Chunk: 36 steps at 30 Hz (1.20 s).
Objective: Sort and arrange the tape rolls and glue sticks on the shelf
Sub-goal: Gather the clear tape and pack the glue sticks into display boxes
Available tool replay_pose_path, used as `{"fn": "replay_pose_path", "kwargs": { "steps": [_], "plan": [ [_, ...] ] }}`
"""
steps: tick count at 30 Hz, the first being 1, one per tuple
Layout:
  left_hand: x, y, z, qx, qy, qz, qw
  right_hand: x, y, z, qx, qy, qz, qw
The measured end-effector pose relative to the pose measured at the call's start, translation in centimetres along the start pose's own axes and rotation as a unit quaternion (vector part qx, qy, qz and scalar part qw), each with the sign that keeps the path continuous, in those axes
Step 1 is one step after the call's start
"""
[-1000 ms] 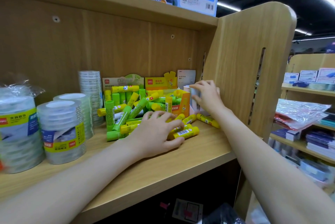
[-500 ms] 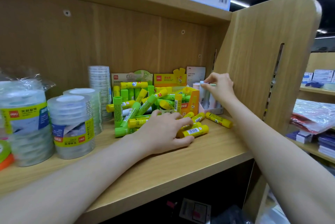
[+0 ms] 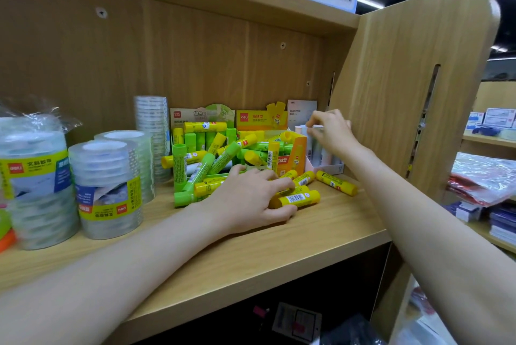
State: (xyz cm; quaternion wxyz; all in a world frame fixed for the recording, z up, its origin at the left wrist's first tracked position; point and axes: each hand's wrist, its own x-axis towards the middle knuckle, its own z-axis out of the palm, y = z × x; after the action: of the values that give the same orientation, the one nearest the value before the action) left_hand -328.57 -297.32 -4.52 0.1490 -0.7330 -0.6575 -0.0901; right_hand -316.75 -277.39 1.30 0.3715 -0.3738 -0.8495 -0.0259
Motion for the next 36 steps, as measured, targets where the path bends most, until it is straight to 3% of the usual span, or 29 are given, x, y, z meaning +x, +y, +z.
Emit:
{"fn": "replay_pose_path", "kwargs": {
  "steps": [6,15,22,28,36],
  "plan": [
    [0.0,-0.1,0.1,-0.001,-0.003,-0.001,1.000,0.1,0.1,-0.6,0.009,0.024,-0.020,0.999],
    [-0.1,-0.1,0.0,0.008,0.006,-0.002,1.000,0.7,0.4,-1.8,0.001,-0.009,-0.043,0.999],
    [-0.1,0.0,0.0,0.003,0.014,-0.015,1.000,-0.1,1.2,-0.7,0.083,0.084,0.003,0.993],
    [0.0,-0.1,0.1,0.004,0.026,-0.030,0.999,-0.3,0.8,-0.2,0.069,0.032,-0.023,0.997],
    [-0.3,0.4,-0.3,0.009,0.036,-0.052,0.998,-0.8,0.4,0.0,0.024,0.032,-0.014,0.999]
  ]
}}
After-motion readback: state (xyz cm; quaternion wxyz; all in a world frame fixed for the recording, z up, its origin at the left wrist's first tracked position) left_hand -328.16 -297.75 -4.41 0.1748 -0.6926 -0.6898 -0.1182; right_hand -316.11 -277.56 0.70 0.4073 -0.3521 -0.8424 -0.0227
